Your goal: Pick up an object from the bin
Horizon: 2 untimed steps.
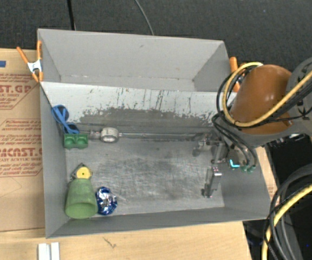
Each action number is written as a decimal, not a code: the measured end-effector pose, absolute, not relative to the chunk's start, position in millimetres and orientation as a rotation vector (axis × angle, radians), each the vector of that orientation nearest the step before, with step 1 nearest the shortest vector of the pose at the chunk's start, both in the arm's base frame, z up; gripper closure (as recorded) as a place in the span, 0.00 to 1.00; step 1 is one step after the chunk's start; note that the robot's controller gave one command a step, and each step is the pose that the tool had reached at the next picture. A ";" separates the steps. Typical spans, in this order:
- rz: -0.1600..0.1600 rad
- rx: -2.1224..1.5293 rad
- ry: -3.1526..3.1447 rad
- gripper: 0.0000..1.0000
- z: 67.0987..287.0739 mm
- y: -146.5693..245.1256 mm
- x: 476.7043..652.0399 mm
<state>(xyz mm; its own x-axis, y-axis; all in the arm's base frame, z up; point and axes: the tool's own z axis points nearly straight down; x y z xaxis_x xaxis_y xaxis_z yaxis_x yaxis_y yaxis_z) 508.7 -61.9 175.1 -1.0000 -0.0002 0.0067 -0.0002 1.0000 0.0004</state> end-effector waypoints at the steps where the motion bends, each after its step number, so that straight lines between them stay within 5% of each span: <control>1: -0.005 0.227 -3.134 0.00 78.8 42.2 535.7; 2: -0.001 0.218 -3.135 1.00 81.3 38.1 535.9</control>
Offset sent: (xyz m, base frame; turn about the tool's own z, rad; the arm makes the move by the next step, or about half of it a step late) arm 0.0272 0.0990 -0.0931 -0.1374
